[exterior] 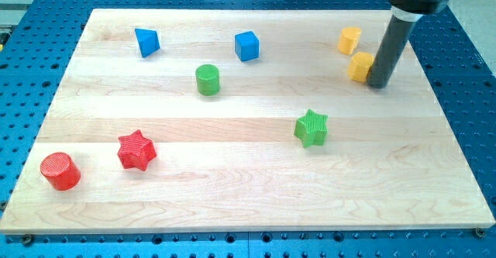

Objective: Move the green star diagonally to cube

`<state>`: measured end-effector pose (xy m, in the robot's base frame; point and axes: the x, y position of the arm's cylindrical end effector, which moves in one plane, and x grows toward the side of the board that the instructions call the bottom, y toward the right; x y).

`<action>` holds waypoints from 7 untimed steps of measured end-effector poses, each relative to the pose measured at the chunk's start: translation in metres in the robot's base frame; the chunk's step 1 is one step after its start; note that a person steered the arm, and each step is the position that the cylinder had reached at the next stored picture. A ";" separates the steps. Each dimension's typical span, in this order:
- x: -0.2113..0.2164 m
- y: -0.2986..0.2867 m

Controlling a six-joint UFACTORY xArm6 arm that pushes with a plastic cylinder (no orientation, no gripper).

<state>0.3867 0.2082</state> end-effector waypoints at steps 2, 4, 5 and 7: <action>0.134 0.001; 0.170 -0.127; 0.126 -0.133; 0.089 -0.086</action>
<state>0.4755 0.1226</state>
